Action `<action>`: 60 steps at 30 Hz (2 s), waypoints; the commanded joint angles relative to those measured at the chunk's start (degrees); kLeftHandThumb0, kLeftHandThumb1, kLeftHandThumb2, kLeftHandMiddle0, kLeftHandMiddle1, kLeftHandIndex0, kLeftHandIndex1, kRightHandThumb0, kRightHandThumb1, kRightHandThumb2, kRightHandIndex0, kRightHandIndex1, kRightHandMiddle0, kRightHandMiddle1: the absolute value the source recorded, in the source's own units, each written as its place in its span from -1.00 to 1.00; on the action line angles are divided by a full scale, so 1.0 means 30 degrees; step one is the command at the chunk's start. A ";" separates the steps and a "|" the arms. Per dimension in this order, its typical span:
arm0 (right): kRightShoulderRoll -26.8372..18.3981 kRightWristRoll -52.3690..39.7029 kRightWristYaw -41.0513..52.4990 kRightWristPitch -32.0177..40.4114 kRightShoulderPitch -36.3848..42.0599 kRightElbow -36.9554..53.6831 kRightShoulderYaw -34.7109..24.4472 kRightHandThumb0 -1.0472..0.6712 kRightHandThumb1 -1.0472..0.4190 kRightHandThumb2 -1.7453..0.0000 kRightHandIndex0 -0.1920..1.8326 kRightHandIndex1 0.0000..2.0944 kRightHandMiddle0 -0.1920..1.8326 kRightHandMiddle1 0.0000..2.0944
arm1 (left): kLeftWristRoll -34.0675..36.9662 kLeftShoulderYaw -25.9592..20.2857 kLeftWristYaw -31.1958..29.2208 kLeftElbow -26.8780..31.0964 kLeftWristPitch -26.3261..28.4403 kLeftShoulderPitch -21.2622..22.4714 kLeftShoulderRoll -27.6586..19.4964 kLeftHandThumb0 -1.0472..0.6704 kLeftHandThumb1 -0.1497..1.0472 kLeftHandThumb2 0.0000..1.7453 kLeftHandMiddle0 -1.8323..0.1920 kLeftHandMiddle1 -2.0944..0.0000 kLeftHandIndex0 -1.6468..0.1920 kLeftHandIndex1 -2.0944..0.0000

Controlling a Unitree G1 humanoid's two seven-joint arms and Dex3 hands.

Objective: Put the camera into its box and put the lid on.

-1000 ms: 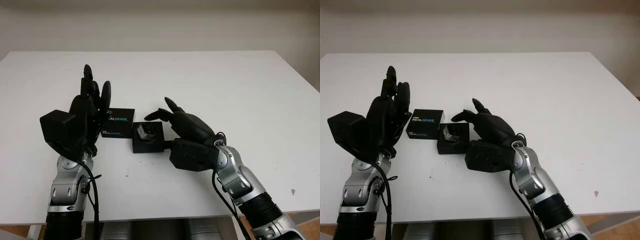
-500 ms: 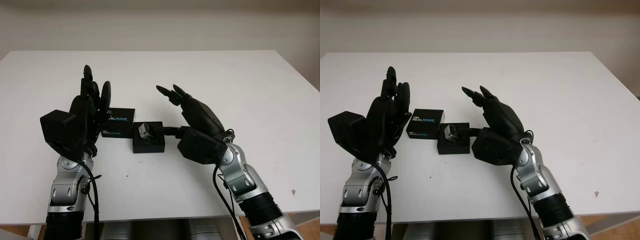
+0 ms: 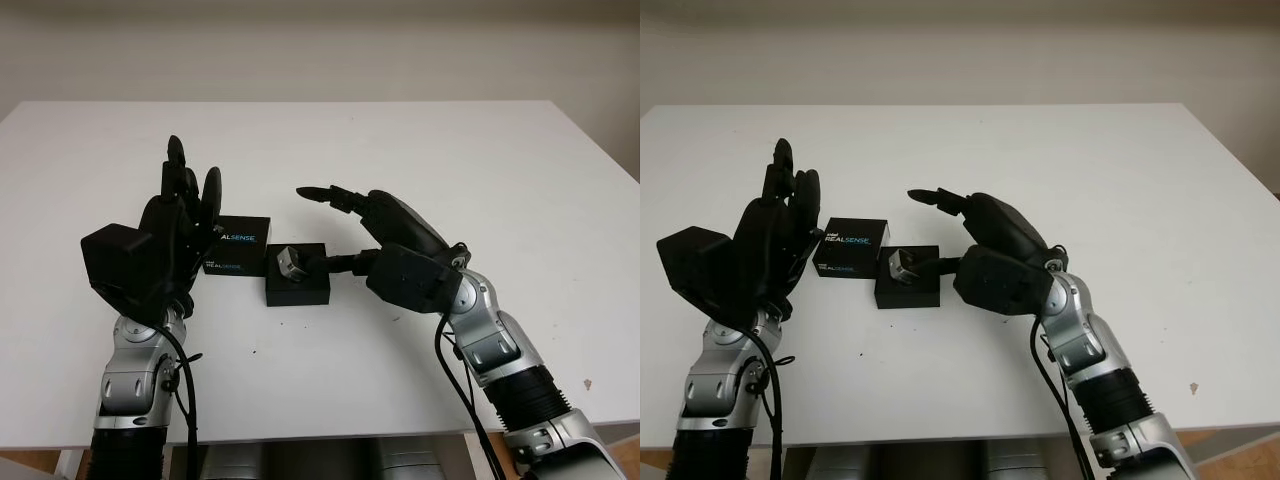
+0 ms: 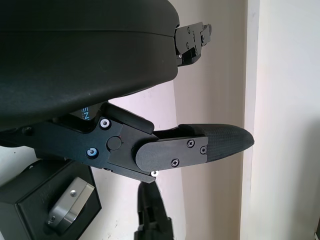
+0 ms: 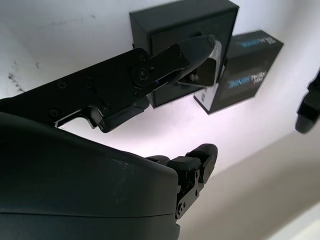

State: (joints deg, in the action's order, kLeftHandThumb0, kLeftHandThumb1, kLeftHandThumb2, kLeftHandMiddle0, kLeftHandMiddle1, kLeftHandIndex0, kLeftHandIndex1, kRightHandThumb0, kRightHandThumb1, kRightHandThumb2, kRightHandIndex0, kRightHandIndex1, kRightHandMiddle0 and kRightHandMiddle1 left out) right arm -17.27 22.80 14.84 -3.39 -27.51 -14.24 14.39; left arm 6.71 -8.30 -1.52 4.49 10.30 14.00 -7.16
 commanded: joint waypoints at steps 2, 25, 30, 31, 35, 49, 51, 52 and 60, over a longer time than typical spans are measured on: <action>-0.0009 -0.0128 0.0159 -0.0305 -0.0579 -0.0630 0.0126 -0.55 -0.72 0.94 -0.65 -0.89 -0.46 -0.76 | -0.0035 0.0064 -0.0080 0.0389 0.0016 0.0014 -0.0061 -0.65 1.00 -0.38 1.00 1.00 1.00 1.00; 0.1479 0.0208 -0.3516 -0.4304 -0.0988 -0.5708 0.0419 -0.42 -0.75 0.94 -0.52 -0.91 -0.35 -0.28 | -0.0139 0.0189 0.0063 0.0551 0.0513 -0.0099 0.0020 -0.68 1.00 -0.38 1.00 1.00 1.00 1.00; 0.1570 0.0256 -0.3852 -0.5029 -0.1079 -0.6374 0.0473 -0.42 -0.78 0.94 -0.50 -0.91 -0.41 -0.04 | -0.0201 0.0216 0.0153 0.0658 0.0698 -0.0117 0.0053 -0.68 1.00 -0.39 1.00 1.00 1.00 1.00; 0.1556 0.0274 -0.3877 -0.5176 -0.1088 -0.6476 0.0486 -0.42 -0.78 0.94 -0.50 -0.92 -0.42 -0.01 | -0.0215 0.0226 0.0153 0.0652 0.0622 -0.0128 0.0070 -0.68 1.00 -0.39 1.00 1.00 1.00 1.00; 0.1498 0.0460 -0.4109 -0.5769 -0.1141 -0.6888 0.0557 -0.40 -0.78 0.94 -0.49 -0.91 -0.42 0.03 | -0.0181 0.0223 0.0079 0.0629 0.0502 -0.0125 0.0080 -0.67 1.00 -0.37 1.00 1.00 1.00 1.00; 0.1412 0.1185 -0.4940 -0.6694 -0.1486 -0.8106 0.0871 -0.31 -0.83 0.93 -0.42 -0.88 -0.37 0.24 | -0.0026 0.0077 0.0225 0.0694 0.0562 -0.0145 0.0220 -0.66 1.00 -0.39 1.00 1.00 1.00 1.00; 0.1416 0.1380 -0.5213 -0.6897 -0.1554 -0.8411 0.0965 -0.30 -0.84 0.93 -0.40 -0.87 -0.37 0.25 | 0.0036 0.0059 0.0113 0.0581 0.0374 -0.0133 0.0175 -0.66 1.00 -0.39 1.00 1.00 1.00 1.00; 0.1439 0.1400 -0.5295 -0.7008 -0.1577 -0.8572 0.0984 -0.30 -0.84 0.93 -0.40 -0.86 -0.36 0.25 | 0.0093 0.0035 0.0107 0.0559 0.0340 -0.0119 0.0196 -0.66 1.00 -0.39 1.00 1.00 1.00 1.00; 0.1638 0.1951 -0.6708 -0.7953 -0.1832 -0.9791 0.1320 -0.30 -0.88 0.93 -0.36 -0.83 -0.39 0.25 | -0.0021 0.0049 0.0273 0.0541 0.0381 -0.0072 0.0193 -0.66 1.00 -0.40 1.00 1.00 1.00 1.00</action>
State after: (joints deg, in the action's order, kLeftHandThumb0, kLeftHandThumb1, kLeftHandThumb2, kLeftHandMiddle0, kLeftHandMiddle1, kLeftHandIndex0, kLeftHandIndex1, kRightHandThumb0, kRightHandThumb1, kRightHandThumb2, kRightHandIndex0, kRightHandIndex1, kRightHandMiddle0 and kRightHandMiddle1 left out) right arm -12.58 28.02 -4.50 -27.02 -32.42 -42.17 17.67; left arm 6.74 -7.96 -0.98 5.72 11.90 13.69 -6.85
